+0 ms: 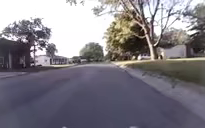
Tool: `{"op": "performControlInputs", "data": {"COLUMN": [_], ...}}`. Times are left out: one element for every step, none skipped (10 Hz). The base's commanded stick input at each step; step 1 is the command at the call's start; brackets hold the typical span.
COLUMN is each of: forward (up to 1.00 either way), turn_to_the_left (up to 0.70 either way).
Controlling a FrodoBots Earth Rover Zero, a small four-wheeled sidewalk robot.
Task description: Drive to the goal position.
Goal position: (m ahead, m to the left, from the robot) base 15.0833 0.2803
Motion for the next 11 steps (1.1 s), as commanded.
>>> {"op": "performControlInputs", "data": {"forward": [1.00,1.00,1.00,1.00,1.00,1.00,1.00,1.00,1.00,1.00,1.00], "turn_to_the_left": [0.00,0.00,0.00,0.00,0.00,-0.12,-0.19,-0.12,-0.04,0.00,0.00]}}
